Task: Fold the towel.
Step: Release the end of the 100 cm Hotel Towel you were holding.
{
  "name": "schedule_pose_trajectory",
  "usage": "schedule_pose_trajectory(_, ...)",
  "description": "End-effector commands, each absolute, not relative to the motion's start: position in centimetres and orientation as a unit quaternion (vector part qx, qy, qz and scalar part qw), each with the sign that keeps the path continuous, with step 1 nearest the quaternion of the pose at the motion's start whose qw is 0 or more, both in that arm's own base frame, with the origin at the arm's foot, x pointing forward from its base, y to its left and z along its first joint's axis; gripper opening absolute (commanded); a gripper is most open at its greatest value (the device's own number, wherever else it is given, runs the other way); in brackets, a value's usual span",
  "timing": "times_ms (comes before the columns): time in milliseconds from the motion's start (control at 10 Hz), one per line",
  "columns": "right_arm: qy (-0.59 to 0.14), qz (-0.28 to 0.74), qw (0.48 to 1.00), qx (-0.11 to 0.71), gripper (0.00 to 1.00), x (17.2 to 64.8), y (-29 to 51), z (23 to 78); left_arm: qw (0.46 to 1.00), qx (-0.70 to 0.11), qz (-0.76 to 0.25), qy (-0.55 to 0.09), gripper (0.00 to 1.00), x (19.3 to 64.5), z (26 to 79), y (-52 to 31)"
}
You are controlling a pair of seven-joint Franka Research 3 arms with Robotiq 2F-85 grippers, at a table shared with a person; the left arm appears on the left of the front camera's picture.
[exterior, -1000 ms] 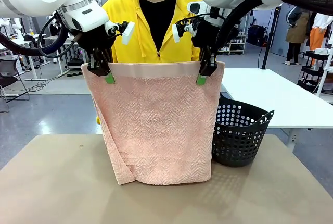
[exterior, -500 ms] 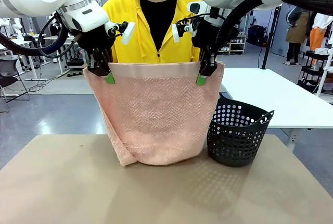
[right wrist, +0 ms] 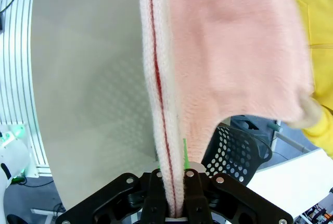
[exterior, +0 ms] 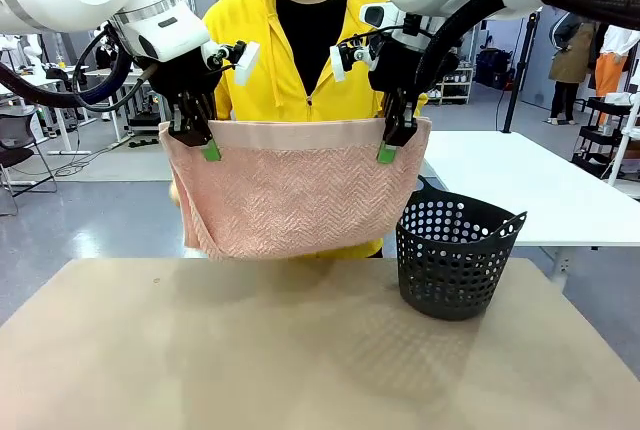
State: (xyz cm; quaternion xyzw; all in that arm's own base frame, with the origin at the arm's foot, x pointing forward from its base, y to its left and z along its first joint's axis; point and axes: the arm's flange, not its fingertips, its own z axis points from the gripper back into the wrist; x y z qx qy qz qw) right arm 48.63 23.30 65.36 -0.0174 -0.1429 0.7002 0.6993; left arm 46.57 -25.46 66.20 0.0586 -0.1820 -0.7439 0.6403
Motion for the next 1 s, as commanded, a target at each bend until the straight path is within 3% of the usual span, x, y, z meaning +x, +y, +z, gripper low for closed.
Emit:
schedule_pose_trajectory(0,-0.142,0.700,0.700,-0.020,0.00,48.67,23.16,65.40,0.640,0.060,-0.744,-0.183,0.00,46.54,66.34,-25.36)
schedule_pose_trajectory(900,-0.142,0.700,0.700,-0.020,0.00,48.67,23.16,65.40,0.640,0.060,-0.744,-0.183,0.00,46.54,66.34,-25.36)
